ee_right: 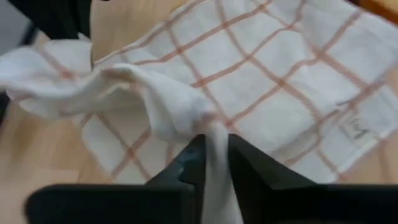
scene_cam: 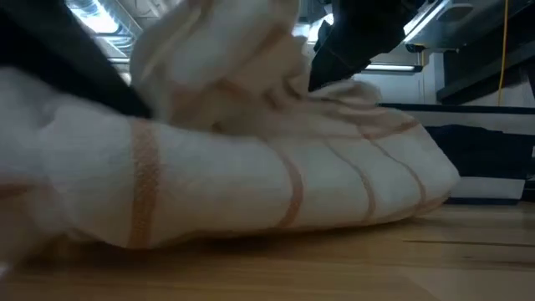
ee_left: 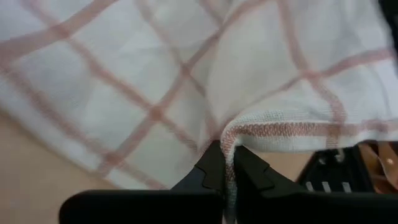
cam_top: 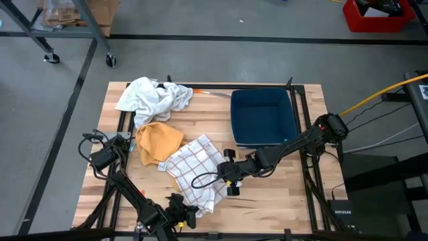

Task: Fold towel
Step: Fold the white-and-brown checkered towel

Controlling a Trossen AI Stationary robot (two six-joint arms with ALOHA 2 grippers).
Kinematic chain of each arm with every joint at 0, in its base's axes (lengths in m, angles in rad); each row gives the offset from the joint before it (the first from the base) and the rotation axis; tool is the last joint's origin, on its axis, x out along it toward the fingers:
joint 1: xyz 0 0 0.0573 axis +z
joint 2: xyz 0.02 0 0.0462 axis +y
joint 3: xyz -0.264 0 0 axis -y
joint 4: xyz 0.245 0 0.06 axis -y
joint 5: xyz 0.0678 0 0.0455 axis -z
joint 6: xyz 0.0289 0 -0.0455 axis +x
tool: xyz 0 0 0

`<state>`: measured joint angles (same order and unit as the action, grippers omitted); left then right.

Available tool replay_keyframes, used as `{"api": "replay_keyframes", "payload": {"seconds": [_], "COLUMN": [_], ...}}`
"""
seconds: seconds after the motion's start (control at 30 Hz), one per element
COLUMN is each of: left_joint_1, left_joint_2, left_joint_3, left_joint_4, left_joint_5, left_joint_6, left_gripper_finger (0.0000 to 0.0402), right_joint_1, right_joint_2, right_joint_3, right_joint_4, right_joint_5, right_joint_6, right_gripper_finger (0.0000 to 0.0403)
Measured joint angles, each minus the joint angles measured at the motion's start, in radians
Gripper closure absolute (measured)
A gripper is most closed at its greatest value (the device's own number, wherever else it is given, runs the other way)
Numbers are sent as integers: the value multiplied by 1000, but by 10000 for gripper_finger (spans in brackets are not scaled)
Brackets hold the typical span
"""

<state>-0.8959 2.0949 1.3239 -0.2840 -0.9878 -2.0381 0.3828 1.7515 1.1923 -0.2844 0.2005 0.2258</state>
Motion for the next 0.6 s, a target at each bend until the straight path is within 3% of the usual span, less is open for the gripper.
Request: {"api": "replay_keyframes", "payload": {"seconds": [0.2,0.33,0.47,0.6], "left_joint_1": [13,13,19,19], "left_joint_2": [0,0,0,0], "left_joint_3": [0,0,0,0], "left_joint_4": [-151,-255,-282,-281], "left_joint_5": [145,159,157,155], "left_joint_6": [-164,-201,-155,-154], "left_gripper_finger": [399,399,399,399], "right_joint_1": [0,0,0,2], "right_joint_2": [0,0,0,0], "right_joint_3": [0,0,0,-9], "right_joint_4": [0,0,-8,-12], "right_joint_5": [79,100,25,-114], "right_joint_6": [-27,-51,-51,-51], "right_gripper_finger": [248,218,210,210]}}
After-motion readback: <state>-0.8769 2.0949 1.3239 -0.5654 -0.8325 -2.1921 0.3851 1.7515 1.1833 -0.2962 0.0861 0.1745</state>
